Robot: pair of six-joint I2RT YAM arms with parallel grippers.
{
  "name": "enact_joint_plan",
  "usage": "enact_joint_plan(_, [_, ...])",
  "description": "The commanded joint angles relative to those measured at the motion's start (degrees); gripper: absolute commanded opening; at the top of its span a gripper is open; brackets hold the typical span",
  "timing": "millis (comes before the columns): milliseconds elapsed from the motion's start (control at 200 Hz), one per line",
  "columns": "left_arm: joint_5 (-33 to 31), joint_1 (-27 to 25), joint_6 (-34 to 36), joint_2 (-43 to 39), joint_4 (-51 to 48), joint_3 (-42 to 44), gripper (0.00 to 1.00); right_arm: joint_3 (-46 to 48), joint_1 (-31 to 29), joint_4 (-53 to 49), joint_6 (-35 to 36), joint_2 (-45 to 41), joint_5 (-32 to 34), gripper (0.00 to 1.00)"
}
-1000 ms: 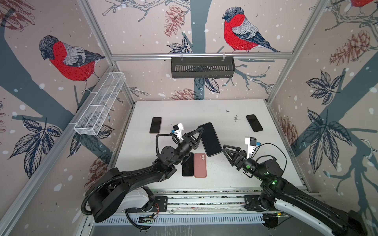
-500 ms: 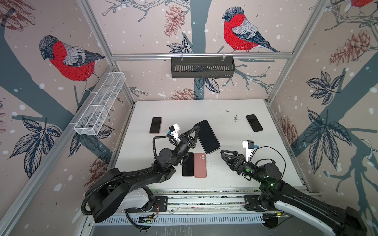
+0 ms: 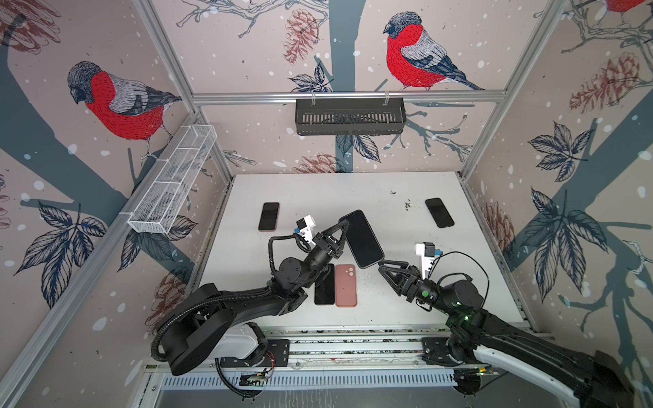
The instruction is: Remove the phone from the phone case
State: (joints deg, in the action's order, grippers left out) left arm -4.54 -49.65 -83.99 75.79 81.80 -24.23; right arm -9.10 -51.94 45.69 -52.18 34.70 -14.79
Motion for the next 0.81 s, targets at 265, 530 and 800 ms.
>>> enact_joint_plan(265, [0.05,-0.54,-0.72,2.08,11.10,-0.38,0.00,0.43,0.49,2.73,0.60,1.03,0.98,0.52])
enact_joint_plan(530, [0.45,-1.19,-0.30,3.06,12.09,-0.46,0.00,0.67,2.12,3.62,-0.16,1.55,0.29,0.51])
enact_joint_plan(800, [1.64,-2.23,0.07,5.53,14.32,-1.55,0.00,1.10,4.94,3.44,-1.49,1.45,-0.65,0.51])
